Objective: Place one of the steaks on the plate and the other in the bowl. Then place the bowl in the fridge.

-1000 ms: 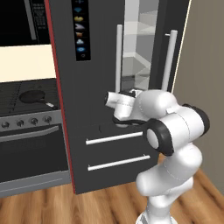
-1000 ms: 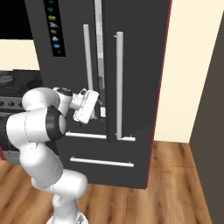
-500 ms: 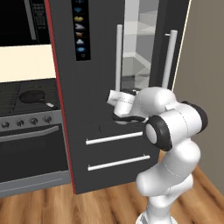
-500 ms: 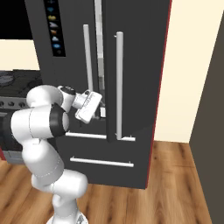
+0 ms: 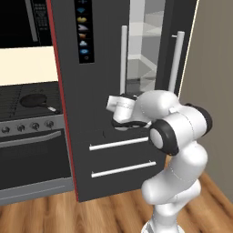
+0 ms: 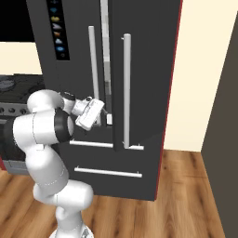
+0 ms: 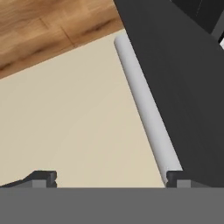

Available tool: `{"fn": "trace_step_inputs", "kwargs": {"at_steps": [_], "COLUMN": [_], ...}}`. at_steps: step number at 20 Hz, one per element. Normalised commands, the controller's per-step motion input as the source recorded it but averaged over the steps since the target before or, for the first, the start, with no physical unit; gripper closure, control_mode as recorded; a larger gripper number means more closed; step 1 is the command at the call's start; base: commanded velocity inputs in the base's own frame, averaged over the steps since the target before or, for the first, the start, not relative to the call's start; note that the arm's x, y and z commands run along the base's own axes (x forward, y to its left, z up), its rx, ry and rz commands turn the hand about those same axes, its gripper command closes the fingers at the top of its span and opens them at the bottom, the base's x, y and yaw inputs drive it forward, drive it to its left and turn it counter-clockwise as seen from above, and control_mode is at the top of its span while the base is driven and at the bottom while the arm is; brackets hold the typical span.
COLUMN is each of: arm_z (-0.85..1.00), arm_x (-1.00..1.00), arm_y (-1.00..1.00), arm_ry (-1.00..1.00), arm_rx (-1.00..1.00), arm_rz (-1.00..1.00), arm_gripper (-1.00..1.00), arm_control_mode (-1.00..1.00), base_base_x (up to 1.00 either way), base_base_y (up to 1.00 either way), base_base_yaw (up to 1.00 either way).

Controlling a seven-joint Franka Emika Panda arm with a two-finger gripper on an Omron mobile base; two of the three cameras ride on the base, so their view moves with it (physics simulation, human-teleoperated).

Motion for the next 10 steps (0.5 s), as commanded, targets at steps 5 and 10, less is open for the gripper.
{"fn": "trace_step_inputs", "kwargs": {"at_steps": [5,10], "arm_z": [-0.22,-0.19], "arm_x": [0.17,0.25], "arm_y": [0.0,0.03], "arm_ry": [0.0,0.06], "arm_rx": [0.0,0.0], "arm_rz": [0.0,0.0], "arm_gripper": [-1.0,-1.0], "arm_control_mode": [-1.0,-1.0], "base_base_x": [0.0,0.0], "base_base_y": [0.0,0.0], "base_base_yaw": [0.0,0.0]}}
